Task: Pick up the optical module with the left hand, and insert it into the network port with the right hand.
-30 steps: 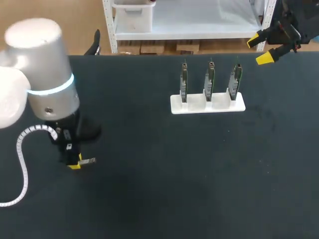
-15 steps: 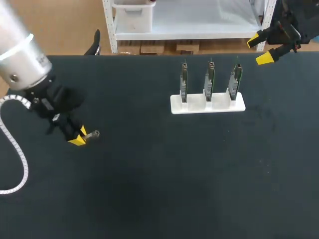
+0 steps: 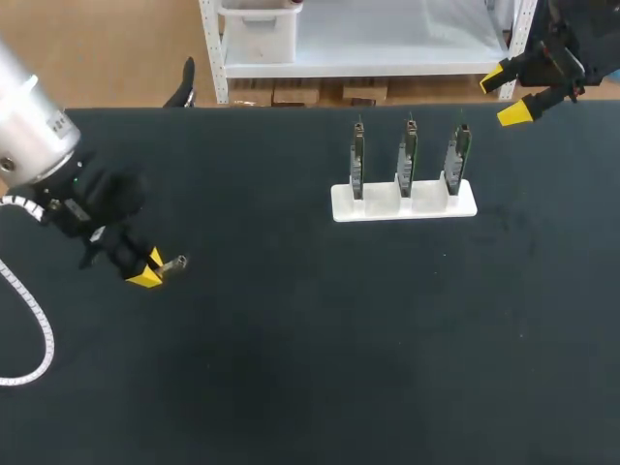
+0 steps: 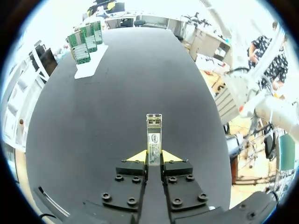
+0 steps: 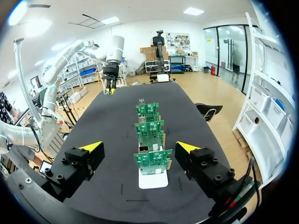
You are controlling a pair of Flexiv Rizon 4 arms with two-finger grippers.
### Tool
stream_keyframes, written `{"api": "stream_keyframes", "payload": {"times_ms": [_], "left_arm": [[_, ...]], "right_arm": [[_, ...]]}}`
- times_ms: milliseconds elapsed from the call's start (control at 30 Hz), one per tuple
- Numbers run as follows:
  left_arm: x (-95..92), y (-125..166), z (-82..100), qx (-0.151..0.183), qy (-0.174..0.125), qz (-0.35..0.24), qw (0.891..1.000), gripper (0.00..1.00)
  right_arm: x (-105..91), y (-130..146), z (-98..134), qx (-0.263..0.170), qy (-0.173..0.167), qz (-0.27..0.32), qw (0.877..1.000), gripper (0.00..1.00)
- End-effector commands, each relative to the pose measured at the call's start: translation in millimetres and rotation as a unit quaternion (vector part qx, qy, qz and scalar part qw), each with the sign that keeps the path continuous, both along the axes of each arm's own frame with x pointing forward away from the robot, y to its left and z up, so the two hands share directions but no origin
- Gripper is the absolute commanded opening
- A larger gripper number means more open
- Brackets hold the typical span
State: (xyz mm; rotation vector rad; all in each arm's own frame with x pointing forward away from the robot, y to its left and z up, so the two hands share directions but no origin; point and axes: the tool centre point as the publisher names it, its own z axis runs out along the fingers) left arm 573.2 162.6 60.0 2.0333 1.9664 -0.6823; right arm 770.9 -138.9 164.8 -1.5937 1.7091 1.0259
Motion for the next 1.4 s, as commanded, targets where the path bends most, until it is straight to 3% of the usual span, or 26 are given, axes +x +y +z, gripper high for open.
{"api": "stream_keyframes", "payload": {"times_ms": [33, 267, 367, 600, 700, 1400], "left_arm": [[6.6, -32.9, 11.2, -0.058, -0.064, 0.021, 0.996, 0.00], [62.2, -91.5, 56.2, -0.165, -0.134, 0.020, 0.977, 0.00], [75.0, -105.5, 73.1, -0.187, -0.155, 0.015, 0.970, 0.00], [94.4, -134.8, 91.8, -0.284, -0.151, 0.019, 0.947, 0.00], [100.6, -148.8, 95.7, -0.304, -0.144, 0.008, 0.942, 0.00], [103.7, -157.5, 98.1, -0.308, -0.144, -0.001, 0.941, 0.00]], "right_arm": [[-2.4, 0.1, -0.2, 0.000, -0.002, -0.002, 1.000, 1.00], [-2.4, 0.1, -0.2, 0.000, -0.002, -0.002, 1.000, 1.00], [-2.4, 0.1, -0.2, 0.000, -0.002, -0.002, 1.000, 1.00], [-2.4, 0.1, -0.2, 0.000, -0.002, -0.002, 1.000, 1.00], [-2.4, 0.1, -0.2, 0.000, -0.002, -0.002, 1.000, 1.00], [-2.4, 0.1, -0.2, 0.000, -0.002, -0.002, 1.000, 1.00]]}}
